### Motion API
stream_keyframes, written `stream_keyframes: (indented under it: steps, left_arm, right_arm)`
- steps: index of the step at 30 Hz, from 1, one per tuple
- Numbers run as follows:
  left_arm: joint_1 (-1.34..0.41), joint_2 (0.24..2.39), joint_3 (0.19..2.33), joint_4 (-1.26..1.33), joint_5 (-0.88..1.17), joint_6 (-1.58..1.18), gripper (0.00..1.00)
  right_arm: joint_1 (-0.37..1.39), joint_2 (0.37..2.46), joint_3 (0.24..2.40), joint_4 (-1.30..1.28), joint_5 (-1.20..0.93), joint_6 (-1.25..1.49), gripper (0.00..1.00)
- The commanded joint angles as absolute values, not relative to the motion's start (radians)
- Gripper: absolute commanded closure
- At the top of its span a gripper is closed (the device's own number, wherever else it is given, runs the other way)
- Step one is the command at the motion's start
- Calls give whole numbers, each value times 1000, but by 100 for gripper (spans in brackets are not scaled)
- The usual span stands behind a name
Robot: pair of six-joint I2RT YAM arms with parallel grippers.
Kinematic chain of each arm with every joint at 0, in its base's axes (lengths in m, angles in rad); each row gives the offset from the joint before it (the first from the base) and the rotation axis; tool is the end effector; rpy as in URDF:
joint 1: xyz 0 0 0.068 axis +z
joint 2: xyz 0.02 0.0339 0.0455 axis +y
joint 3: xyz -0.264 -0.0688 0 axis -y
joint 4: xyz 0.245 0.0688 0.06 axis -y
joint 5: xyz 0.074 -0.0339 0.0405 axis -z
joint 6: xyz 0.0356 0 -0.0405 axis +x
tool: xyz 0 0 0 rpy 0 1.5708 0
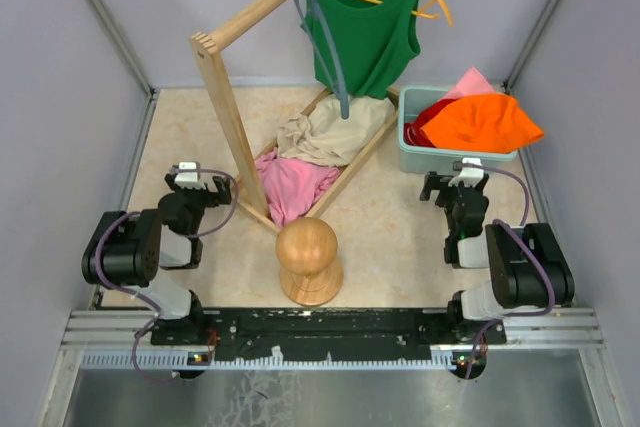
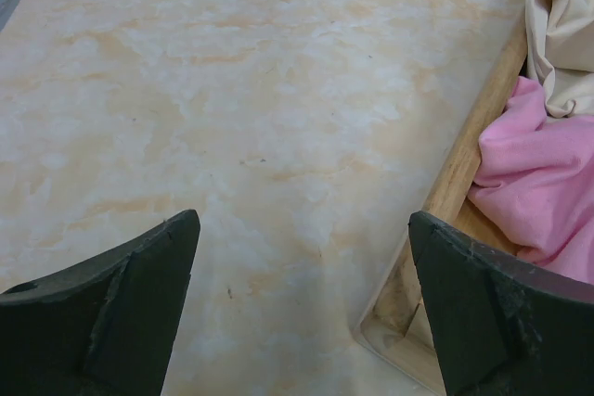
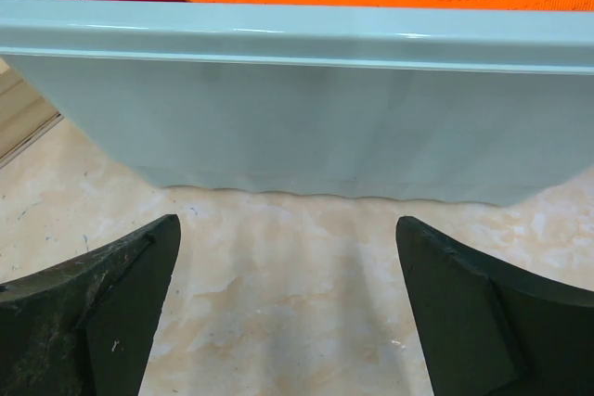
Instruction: Stack the hats
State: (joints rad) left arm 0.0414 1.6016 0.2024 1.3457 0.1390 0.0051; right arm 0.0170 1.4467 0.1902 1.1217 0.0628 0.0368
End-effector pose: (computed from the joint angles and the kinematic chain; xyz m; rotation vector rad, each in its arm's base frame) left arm 0.2382 0.0049 0.1404 0.0775 1.6225 -0.0771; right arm 0.2287 0.0017 0.1463 0.0636 1.7042 -0.0135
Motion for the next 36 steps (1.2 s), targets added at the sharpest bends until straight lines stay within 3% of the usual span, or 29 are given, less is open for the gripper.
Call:
stream_keyframes:
  steps: [1,14,17,26,29,30,34,36]
  left_arm:
    - [44,1592,201,1358,147,18,0]
    - [33,1590,211,1336,131,24,0]
    - [31,1527,206,1284,45,0,0]
    - [32,1140,353,720,60,-71,1]
    - [33,1093,373,623,5,-66,8]
    - [34,1095,397,584,5,-57,11]
    - [34,1188,573,363,69,-49,45]
    - [34,1249,645,296,106,-57,53]
  right_arm:
    - [11,1446,196,1191,73,21,1]
    - [11,1448,202,1182,72,21,1]
    - [11,1409,195,1172,96,30,1]
    - [11,1143,488,510,-54,133,1]
    - [11,1152,613,337,-131,209,3]
    - [10,1157,648,293,-156,238,8]
    - [26,1161,730,168,-258,324,42]
    - [46,1137,734,142,-235,330,48]
